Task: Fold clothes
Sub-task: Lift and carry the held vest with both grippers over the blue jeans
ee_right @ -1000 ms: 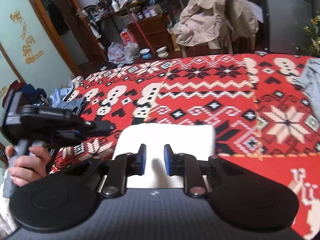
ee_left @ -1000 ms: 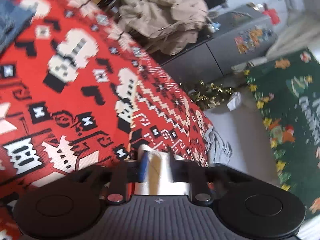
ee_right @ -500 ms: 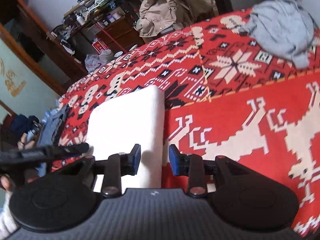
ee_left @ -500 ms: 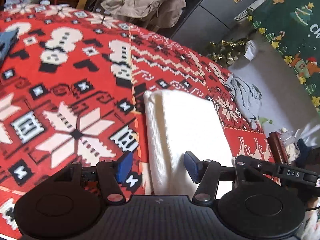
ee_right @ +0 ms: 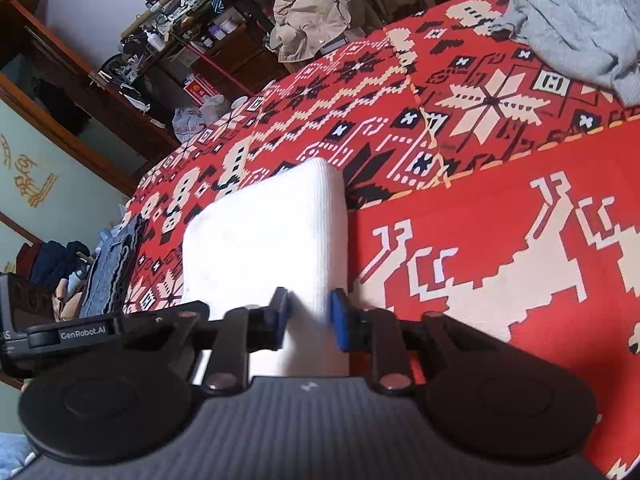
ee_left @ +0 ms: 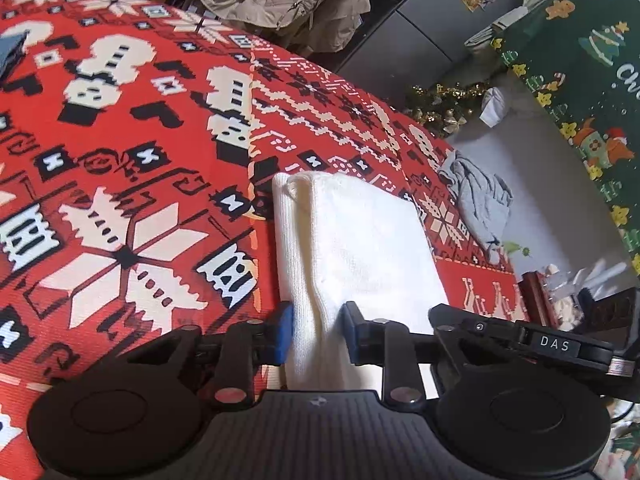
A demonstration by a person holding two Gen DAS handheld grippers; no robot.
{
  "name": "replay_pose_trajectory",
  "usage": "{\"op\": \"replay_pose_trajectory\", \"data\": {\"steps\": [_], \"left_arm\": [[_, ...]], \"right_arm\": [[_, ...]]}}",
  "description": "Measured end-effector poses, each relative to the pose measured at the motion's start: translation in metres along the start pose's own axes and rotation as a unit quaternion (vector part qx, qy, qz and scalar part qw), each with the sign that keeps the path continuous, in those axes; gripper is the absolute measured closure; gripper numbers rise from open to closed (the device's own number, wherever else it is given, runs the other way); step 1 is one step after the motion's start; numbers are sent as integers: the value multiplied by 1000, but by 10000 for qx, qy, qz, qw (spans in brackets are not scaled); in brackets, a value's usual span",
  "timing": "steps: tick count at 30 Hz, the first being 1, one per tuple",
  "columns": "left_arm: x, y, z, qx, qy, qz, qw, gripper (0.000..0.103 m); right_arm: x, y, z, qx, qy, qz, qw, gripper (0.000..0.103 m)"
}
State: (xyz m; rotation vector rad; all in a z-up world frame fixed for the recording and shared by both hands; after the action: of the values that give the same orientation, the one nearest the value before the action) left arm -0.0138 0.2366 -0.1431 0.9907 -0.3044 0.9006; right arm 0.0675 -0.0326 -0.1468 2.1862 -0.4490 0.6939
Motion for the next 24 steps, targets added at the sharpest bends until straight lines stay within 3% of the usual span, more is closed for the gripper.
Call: {"op": "replay_pose_trajectory", "data": {"steps": [5,8,14,24], "left_arm": [[2,9,11,155,-235,198,9994,82],[11,18,6,231,-107,322,9992,83],[47,62,-18,370,139,716,9966,83],[124,153,-109,1047,48,1245,9867,83]], "right_arm": [[1,4,-25,-468,255,69,9986,88],[5,6,-46,-647,421,127,9969,88],[21,1,-90,-411,391,113,9983,88],[30,-76,-240,192,640,51,9978,88]]}}
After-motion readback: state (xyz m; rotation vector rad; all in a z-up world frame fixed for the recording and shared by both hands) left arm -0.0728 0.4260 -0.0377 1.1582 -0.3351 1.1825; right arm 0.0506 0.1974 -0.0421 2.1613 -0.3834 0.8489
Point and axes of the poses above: each gripper's, at about its wrist camera, not at the fingertips, and y roughly against the way its jaws point, z to its right, x to its top, the point moved 1 cm from there along -y, roughly the way its jaws point, and after that the axes turned 11 degrees about z, right-handed, at the moved point
